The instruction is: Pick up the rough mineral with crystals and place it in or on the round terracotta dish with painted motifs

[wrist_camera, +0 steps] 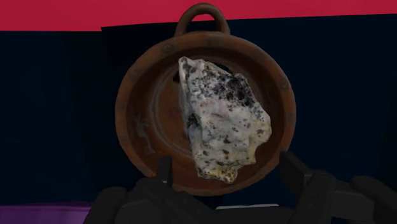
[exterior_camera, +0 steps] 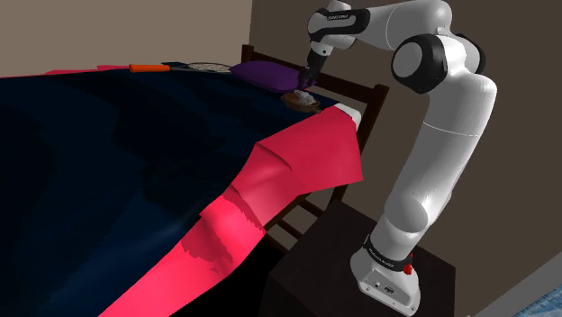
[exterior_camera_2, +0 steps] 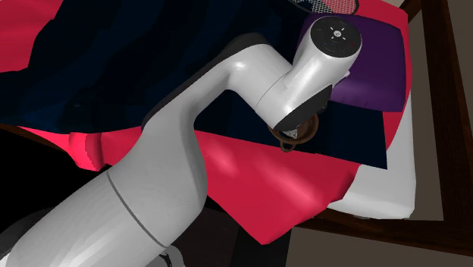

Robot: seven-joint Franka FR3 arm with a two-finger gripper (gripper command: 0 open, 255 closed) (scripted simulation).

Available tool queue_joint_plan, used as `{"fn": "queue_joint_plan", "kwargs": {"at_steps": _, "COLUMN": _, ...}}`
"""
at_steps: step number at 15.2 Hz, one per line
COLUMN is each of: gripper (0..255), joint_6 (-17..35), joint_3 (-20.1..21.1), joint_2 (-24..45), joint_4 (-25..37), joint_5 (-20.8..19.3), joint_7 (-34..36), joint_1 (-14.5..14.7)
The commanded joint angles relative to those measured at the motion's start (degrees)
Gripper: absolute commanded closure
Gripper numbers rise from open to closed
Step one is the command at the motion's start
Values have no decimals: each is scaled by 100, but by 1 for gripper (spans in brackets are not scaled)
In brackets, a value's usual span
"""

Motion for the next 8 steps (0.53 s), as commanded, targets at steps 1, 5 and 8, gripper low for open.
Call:
{"fn": "queue_joint_plan", "kwargs": {"at_steps": 1, "gripper": 0, "joint_6": 0, "joint_3": 0, "joint_2": 0, "joint_4": 1, "joint_5": 0, "joint_7": 0, "joint_1": 0}}
{"fn": "queue_joint_plan", "kwargs": {"at_steps": 5, "gripper": 0, "joint_6": -170, "joint_3": -7, "joint_2": -48, "joint_4": 127, "joint_5": -23, "joint_7": 16, "joint_1": -3}}
{"fn": "queue_joint_plan", "kwargs": {"at_steps": 8, "gripper": 0, "joint_6": -666, "joint_3": -28, "joint_2": -136, "joint_4": 541, "joint_5": -67, "joint_7": 50, "joint_1": -21}}
